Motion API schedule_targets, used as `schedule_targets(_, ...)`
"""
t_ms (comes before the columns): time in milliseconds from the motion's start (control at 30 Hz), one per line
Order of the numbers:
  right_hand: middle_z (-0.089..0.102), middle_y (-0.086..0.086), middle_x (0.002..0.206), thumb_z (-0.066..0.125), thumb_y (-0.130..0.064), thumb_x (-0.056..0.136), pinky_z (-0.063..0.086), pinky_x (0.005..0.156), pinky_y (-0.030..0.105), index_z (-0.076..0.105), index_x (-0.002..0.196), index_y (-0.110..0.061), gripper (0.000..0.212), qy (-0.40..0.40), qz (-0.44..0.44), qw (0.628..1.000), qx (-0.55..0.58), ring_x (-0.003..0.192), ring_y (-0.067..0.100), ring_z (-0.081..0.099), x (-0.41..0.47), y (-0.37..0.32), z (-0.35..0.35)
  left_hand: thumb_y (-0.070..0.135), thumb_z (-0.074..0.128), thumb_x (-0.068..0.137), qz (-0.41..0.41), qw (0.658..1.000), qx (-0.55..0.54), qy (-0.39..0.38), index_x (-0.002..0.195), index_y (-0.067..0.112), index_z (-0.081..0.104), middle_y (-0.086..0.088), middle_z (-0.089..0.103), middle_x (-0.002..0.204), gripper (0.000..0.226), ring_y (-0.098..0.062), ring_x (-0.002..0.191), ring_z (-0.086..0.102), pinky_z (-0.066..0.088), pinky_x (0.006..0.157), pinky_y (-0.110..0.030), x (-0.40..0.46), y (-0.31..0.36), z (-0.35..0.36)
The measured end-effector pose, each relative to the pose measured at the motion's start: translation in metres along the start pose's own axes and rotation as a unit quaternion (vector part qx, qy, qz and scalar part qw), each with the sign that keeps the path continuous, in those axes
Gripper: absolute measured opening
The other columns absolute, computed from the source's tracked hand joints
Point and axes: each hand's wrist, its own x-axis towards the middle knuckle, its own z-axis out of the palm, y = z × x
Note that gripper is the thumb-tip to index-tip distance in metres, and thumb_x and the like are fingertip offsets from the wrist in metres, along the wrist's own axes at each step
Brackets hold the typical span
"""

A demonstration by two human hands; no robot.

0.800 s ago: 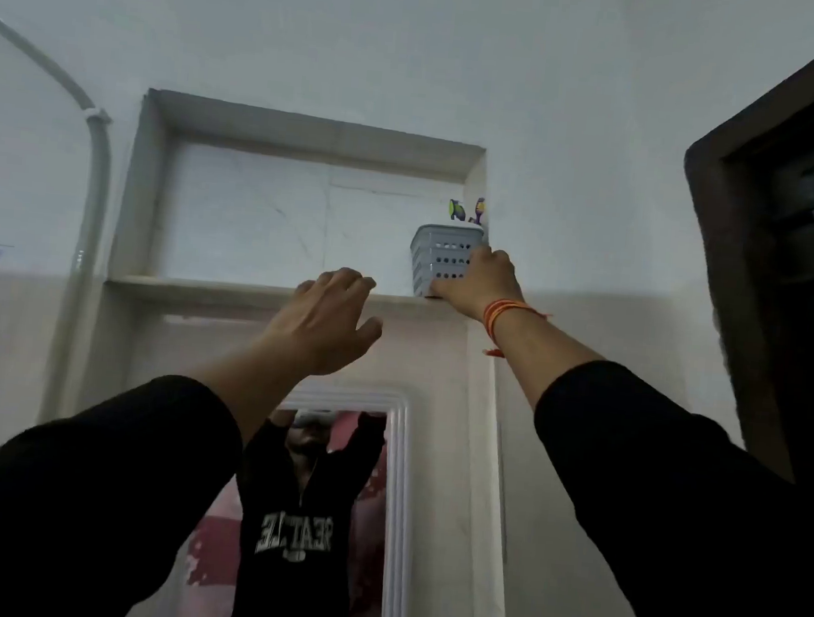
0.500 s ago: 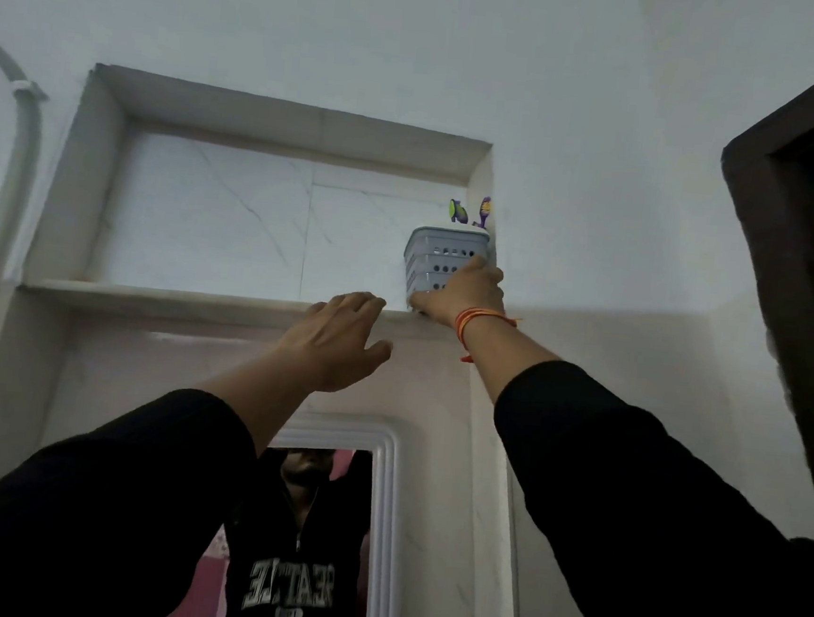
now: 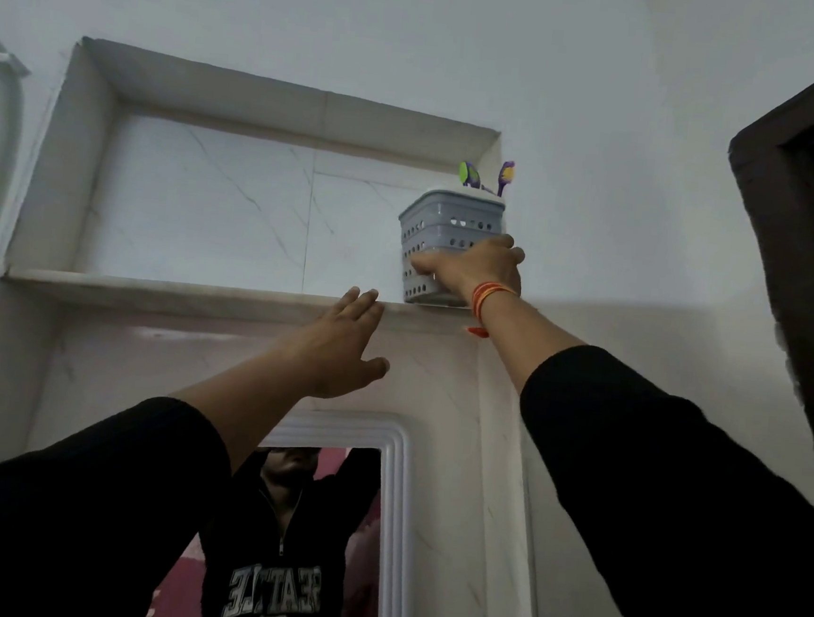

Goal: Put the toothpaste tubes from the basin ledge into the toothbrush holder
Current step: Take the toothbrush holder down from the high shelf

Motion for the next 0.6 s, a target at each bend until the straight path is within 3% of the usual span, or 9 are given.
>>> schedule_targets(200, 0.038, 0.006, 0.120, 0.091, -0.051, 0.058, 0.045, 0.081, 0.033, 0.033, 0.142, -0.008, 0.111, -0.033, -0.011, 0.999, 0.030, 0.103, 0.022, 0.047, -0.041, -0.025, -0.046, 0.039, 0.053, 0.101, -0.012, 0.996, -0.083, 0.000, 0.160, 0.007, 0.022, -0.009, 0.020, 0.169, 0.074, -0.025, 0.157, 0.019, 0.018, 0.124, -0.033, -0.027, 0.012, -0.022)
schedule_targets(333, 0.038, 0.007, 0.123, 0.094, -0.048, 0.056, 0.046, 0.084, 0.030, 0.033, 0.142, -0.008, 0.114, -0.048, -0.006, 0.999, 0.020, 0.101, 0.019, 0.042, -0.084, -0.022, -0.067, 0.042, 0.052, 0.100, -0.031, 0.990, -0.135, 0.011, 0.157, 0.012, 0.033, -0.006, 0.034, 0.165, 0.068, -0.025, 0.151, 0.034, 0.028, 0.121, -0.038, -0.063, 0.004, -0.019)
schedule_targets(433, 0.044, 0.004, 0.126, 0.097, -0.049, 0.042, 0.056, 0.092, 0.034, 0.037, 0.137, -0.011, 0.119, -0.063, 0.007, 0.998, 0.025, 0.112, 0.020, 0.053, -0.126, -0.005, -0.072, 0.041, 0.054, 0.099, -0.050, 0.978, -0.201, 0.006, 0.155, 0.017, 0.038, -0.004, 0.040, 0.161, 0.063, -0.024, 0.142, 0.046, 0.035, 0.117, -0.039, -0.105, 0.007, -0.004)
schedule_targets(533, 0.055, 0.004, 0.125, 0.094, -0.058, 0.019, 0.063, 0.086, 0.042, 0.039, 0.132, -0.014, 0.134, -0.073, 0.025, 0.997, 0.025, 0.112, 0.024, 0.063, -0.180, 0.023, -0.068, 0.035, 0.058, 0.097, -0.045, 0.967, -0.252, -0.007, 0.147, 0.019, 0.048, -0.004, 0.053, 0.148, 0.053, -0.024, 0.129, 0.057, 0.046, 0.107, -0.039, -0.152, 0.013, 0.018)
schedule_targets(600, 0.058, 0.000, 0.122, 0.097, -0.054, 0.023, 0.064, 0.084, 0.041, 0.038, 0.129, -0.014, 0.128, -0.091, 0.034, 0.995, 0.029, 0.109, 0.021, 0.064, -0.217, 0.046, -0.065, 0.029, 0.059, 0.096, -0.039, 0.961, -0.274, -0.015, 0.140, 0.018, 0.055, -0.004, 0.062, 0.134, 0.046, -0.024, 0.121, 0.060, 0.049, 0.100, -0.037, -0.183, 0.019, 0.037)
